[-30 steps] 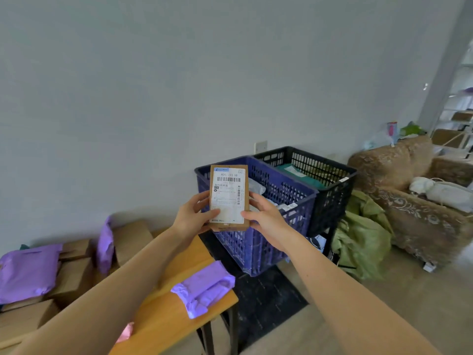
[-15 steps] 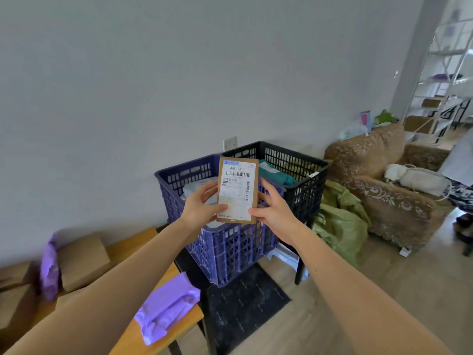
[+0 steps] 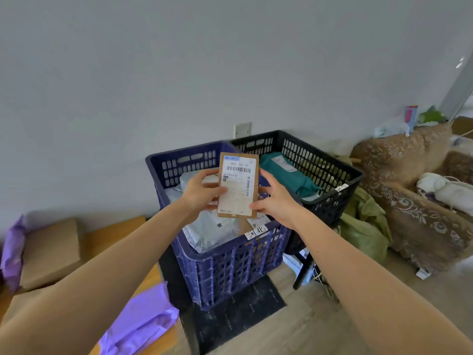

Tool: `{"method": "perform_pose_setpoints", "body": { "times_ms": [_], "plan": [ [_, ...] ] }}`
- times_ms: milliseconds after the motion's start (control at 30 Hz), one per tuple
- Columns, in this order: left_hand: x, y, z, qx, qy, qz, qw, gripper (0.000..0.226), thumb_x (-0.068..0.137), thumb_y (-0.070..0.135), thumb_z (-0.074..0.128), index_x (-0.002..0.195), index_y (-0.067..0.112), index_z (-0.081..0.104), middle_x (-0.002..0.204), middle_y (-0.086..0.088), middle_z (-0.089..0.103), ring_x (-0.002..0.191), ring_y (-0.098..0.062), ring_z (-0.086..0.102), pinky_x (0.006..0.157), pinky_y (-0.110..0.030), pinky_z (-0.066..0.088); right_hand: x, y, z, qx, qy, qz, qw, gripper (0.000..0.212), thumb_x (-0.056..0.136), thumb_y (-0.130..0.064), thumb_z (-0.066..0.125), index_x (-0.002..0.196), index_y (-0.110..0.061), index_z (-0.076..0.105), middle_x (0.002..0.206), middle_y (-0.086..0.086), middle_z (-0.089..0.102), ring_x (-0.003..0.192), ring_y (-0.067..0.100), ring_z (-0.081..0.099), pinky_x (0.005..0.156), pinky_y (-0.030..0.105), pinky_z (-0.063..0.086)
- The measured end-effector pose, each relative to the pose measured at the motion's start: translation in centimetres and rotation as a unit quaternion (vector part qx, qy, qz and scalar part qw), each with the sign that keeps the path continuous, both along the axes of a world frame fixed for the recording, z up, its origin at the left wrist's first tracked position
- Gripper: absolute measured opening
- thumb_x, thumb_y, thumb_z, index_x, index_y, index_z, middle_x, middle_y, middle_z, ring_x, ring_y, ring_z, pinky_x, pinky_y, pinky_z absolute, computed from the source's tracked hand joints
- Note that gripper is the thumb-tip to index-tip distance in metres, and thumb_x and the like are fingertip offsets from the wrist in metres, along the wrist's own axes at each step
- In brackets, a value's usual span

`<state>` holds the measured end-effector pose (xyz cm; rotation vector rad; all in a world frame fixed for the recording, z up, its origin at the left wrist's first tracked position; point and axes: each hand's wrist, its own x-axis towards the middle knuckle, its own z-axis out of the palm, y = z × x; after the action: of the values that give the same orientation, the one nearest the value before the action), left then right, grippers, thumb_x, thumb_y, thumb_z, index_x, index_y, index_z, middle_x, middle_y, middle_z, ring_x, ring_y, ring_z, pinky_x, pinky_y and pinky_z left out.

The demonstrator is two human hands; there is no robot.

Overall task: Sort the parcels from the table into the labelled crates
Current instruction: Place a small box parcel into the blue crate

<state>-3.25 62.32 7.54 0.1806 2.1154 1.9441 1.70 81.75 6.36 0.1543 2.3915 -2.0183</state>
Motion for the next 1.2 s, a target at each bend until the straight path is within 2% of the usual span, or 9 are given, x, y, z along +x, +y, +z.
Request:
{"method": "perform_pose_setpoints", "body": {
  "times_ms": [133, 233, 367, 533, 767, 867, 967, 1033, 1200],
  "plan": [
    [-2.3, 0.1, -1.6, -0.046, -0.030, 0.004, 0.998, 0.053, 0.088, 0.004, 0.065, 0.131, 0.029, 0.046, 0.105, -0.007, 0.067, 0.087, -0.024, 0.069, 0.061, -0.032, 0.058, -3.5, 0.4, -2.0, 0.024, -0.042, 0.040, 0.998, 0.098, 0.075, 0.020, 0.065, 0.144, -0.040, 0.029, 0.121, 0.006, 0.057, 0.114, 0.025, 0.055, 0.075, 0.044, 0.059],
    [-3.4, 0.3, -3.0, -0.079, -0.060, 0.004, 0.995, 0.062, 0.087, 0.002, 0.065, 0.137, 0.031, 0.041, 0.102, -0.004, 0.068, 0.084, -0.024, 0.070, 0.060, -0.034, 0.058, -5.4, 0.8, -3.4, 0.032, -0.091, 0.077, 0.992, 0.103, 0.075, 0.019, 0.066, 0.147, -0.041, 0.023, 0.120, 0.003, 0.057, 0.108, 0.023, 0.058, 0.080, 0.052, 0.057],
    [-4.6, 0.9, -5.0, -0.111, -0.098, 0.004, 0.989, 0.074, 0.086, -0.002, 0.065, 0.142, 0.034, 0.033, 0.110, -0.009, 0.066, 0.086, -0.031, 0.070, 0.071, -0.046, 0.060, -7.7, 1.7, -4.7, 0.046, -0.153, 0.122, 0.980, 0.113, 0.074, 0.023, 0.064, 0.149, -0.045, 0.015, 0.122, 0.007, 0.059, 0.103, 0.028, 0.064, 0.089, 0.060, 0.050],
    [-5.9, 1.8, -6.7, -0.133, -0.127, 0.001, 0.983, 0.081, 0.087, -0.003, 0.064, 0.145, 0.040, 0.026, 0.111, -0.011, 0.066, 0.083, -0.032, 0.071, 0.069, -0.048, 0.059, -10.5, 3.0, -5.7, 0.080, -0.199, 0.182, 0.960, 0.119, 0.075, 0.019, 0.067, 0.149, -0.049, 0.005, 0.148, 0.009, 0.041, 0.123, 0.035, 0.052, 0.099, 0.059, 0.044],
    [-6.7, 3.3, -8.7, -0.128, -0.202, 0.027, 0.971, 0.084, 0.085, -0.007, 0.063, 0.145, 0.040, 0.027, 0.110, -0.012, 0.064, 0.076, -0.031, 0.071, 0.056, -0.041, 0.059, -13.9, 4.5, -7.7, 0.091, -0.260, 0.264, 0.924, 0.118, 0.075, 0.017, 0.069, 0.148, -0.049, 0.005, 0.147, 0.008, 0.041, 0.113, 0.031, 0.060, 0.090, 0.050, 0.053],
    [-6.9, 3.6, -9.6, -0.130, -0.229, 0.040, 0.964, 0.084, 0.084, -0.009, 0.063, 0.144, 0.040, 0.029, 0.105, -0.011, 0.064, 0.069, -0.030, 0.072, 0.056, -0.042, 0.059, -15.0, 4.8, -8.6, 0.101, -0.278, 0.291, 0.910, 0.115, 0.073, 0.015, 0.072, 0.148, -0.046, 0.010, 0.140, 0.010, 0.048, 0.113, 0.027, 0.061, 0.093, 0.048, 0.053],
    [-6.8, 3.8, -10.7, -0.135, -0.260, 0.048, 0.955, 0.086, 0.085, -0.008, 0.063, 0.146, 0.039, 0.026, 0.104, -0.010, 0.065, 0.069, -0.029, 0.073, 0.058, -0.042, 0.059, -15.6, 4.9, -9.8, 0.107, -0.294, 0.311, 0.897, 0.113, 0.073, 0.016, 0.072, 0.149, -0.041, 0.011, 0.117, 0.005, 0.061, 0.105, 0.023, 0.064, 0.080, 0.037, 0.059],
    [-6.6, 4.2, -11.5, -0.144, -0.274, 0.050, 0.950, 0.087, 0.085, -0.008, 0.064, 0.147, 0.039, 0.024, 0.102, -0.009, 0.065, 0.075, -0.031, 0.072, 0.061, -0.042, 0.060, -15.8, 4.8, -10.6, 0.126, -0.296, 0.319, 0.891, 0.111, 0.072, 0.016, 0.072, 0.149, -0.037, 0.012, 0.112, 0.003, 0.061, 0.103, 0.021, 0.064, 0.075, 0.033, 0.059],
    [-6.6, 4.8, -13.3, -0.146, -0.290, 0.063, 0.944, 0.089, 0.083, -0.011, 0.062, 0.147, 0.037, 0.024, 0.097, -0.007, 0.063, 0.068, -0.025, 0.072, 0.054, -0.038, 0.058, -16.3, 4.7, -12.1, 0.237, -0.256, 0.347, 0.870, 0.111, 0.069, 0.004, 0.081, 0.148, -0.030, 0.011, 0.115, 0.002, 0.056, 0.111, 0.022, 0.057, 0.090, 0.036, 0.054]
  ]
}}
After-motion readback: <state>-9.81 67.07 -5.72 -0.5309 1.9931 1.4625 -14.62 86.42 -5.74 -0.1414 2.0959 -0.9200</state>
